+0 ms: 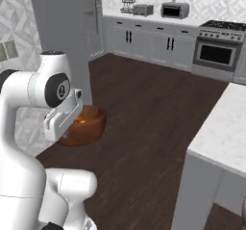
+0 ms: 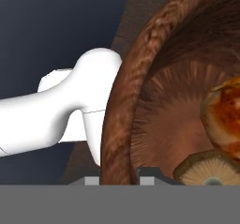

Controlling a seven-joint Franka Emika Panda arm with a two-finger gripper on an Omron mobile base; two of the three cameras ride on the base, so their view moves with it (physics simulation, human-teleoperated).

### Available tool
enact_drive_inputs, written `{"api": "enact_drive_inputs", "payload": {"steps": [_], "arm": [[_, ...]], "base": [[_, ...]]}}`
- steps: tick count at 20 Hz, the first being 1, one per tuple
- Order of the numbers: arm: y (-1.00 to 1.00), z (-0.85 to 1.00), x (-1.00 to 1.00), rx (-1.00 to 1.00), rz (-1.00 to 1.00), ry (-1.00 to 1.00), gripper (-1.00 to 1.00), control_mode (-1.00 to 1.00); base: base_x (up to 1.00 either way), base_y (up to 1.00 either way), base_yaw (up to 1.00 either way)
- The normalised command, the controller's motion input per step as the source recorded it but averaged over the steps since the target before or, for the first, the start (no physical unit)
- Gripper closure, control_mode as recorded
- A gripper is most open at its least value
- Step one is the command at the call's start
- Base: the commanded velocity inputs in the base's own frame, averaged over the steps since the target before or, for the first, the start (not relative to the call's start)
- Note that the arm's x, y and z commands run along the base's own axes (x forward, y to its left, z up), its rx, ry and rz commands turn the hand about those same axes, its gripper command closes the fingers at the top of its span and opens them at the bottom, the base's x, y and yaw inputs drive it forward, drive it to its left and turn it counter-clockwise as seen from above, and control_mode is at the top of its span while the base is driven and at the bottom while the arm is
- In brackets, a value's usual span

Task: Pick the chicken drumstick and mushroom from their plates and place them in the bowl. Then put the bowl in the fridge.

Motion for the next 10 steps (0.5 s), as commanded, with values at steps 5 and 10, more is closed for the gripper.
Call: {"api": "enact_drive_inputs", "payload": {"steps": [5, 10], "arm": [[0.00, 0.00, 0.00, 0.00, 0.00, 0.00, 1.00, 1.00], [0.00, 0.00, 0.00, 0.00, 0.00, 0.00, 1.00, 1.00]], "base": [[0.90, 0.83, -0.59], [0.88, 0.64, -0.61]]}}
